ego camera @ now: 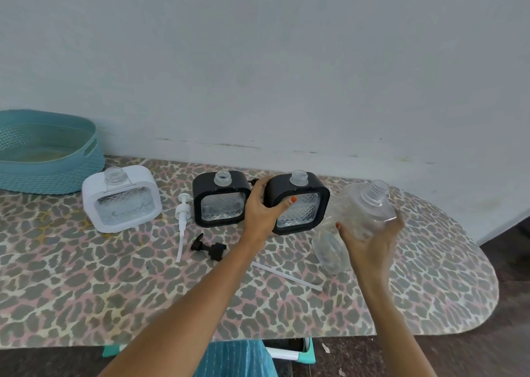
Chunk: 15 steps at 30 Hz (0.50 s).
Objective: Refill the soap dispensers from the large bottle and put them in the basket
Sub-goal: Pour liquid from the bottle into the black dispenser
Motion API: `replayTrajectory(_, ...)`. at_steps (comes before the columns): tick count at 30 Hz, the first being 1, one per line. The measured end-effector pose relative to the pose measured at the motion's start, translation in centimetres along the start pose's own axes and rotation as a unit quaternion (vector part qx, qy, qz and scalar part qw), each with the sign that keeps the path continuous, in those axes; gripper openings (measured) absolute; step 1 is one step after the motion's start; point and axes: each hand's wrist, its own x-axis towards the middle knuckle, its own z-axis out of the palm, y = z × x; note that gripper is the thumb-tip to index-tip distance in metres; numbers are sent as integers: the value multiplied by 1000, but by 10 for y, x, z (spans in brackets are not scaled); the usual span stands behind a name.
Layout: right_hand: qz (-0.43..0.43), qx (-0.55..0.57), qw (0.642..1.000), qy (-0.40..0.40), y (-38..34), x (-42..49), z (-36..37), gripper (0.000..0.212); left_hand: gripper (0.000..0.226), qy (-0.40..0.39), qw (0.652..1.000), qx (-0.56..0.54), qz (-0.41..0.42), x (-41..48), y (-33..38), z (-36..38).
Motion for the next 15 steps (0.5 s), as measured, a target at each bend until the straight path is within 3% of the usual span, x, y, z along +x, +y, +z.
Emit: replayTrajectory(15, 43, -4, 999, 13, 16, -9, 8, 84, 49, -6, 1000, 27, -6, 12, -32, -3)
